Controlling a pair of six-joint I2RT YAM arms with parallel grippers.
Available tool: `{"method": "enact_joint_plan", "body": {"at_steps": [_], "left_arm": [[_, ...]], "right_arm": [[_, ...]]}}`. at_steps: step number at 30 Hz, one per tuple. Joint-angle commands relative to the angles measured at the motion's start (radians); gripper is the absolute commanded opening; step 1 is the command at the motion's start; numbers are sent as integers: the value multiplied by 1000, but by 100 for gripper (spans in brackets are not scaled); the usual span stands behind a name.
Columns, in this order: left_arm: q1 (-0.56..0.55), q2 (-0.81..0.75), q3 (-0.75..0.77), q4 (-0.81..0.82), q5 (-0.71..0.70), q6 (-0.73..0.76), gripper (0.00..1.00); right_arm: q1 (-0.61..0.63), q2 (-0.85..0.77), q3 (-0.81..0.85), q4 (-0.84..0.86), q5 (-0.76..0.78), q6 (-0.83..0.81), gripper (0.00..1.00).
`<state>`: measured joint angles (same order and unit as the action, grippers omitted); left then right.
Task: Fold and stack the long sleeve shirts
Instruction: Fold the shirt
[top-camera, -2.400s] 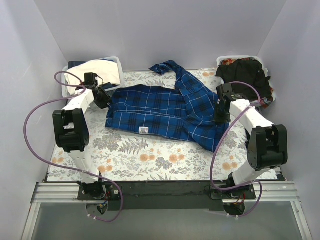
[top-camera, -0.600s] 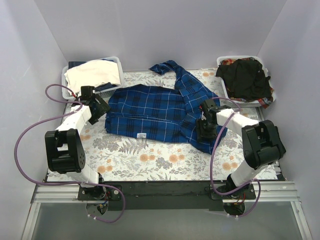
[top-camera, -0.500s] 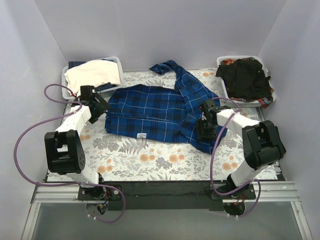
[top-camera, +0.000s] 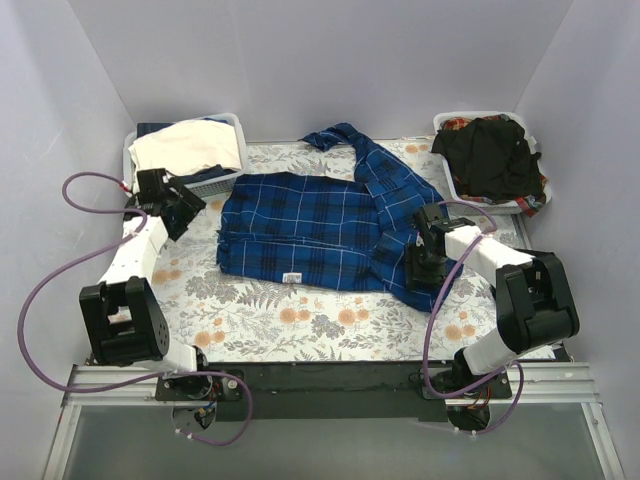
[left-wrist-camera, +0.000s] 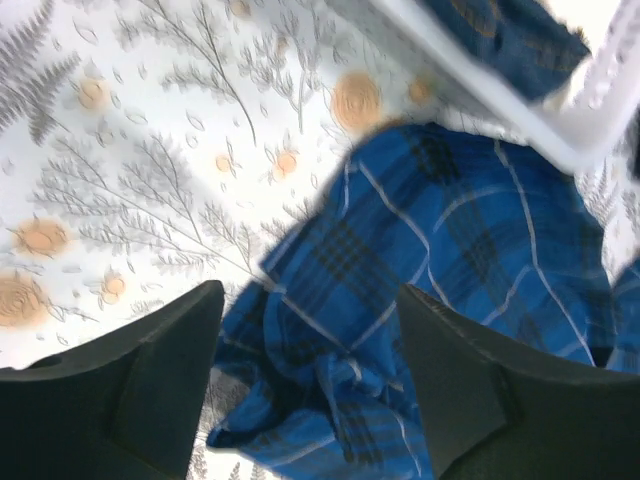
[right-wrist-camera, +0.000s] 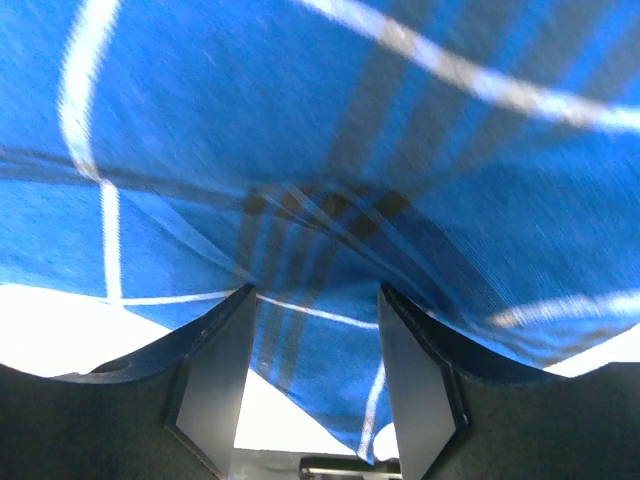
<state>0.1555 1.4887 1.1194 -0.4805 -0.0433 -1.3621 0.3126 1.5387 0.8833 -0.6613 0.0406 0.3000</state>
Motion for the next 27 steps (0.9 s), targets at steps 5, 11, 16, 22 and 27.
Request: {"method": "enact_joint_plan", "body": {"at_steps": [5, 11, 16, 22, 27], "left_arm": [[1, -255, -332, 17, 314, -137, 55], [1, -222, -382, 79, 408, -140, 48], [1, -209, -421, 88, 421, -114, 63], [-2, -177, -494, 146, 381, -114, 70], [-2, -171, -507, 126, 281, -118, 65]], "right_arm": [[-58, -54, 71, -147, 96, 7, 60], [-109, -114, 65, -161, 108, -19, 60], [-107, -166, 146, -166, 58, -38, 60], [-107, -157, 197, -159, -14, -41, 60], [-107, -152, 183, -138, -34, -36, 60]]}}
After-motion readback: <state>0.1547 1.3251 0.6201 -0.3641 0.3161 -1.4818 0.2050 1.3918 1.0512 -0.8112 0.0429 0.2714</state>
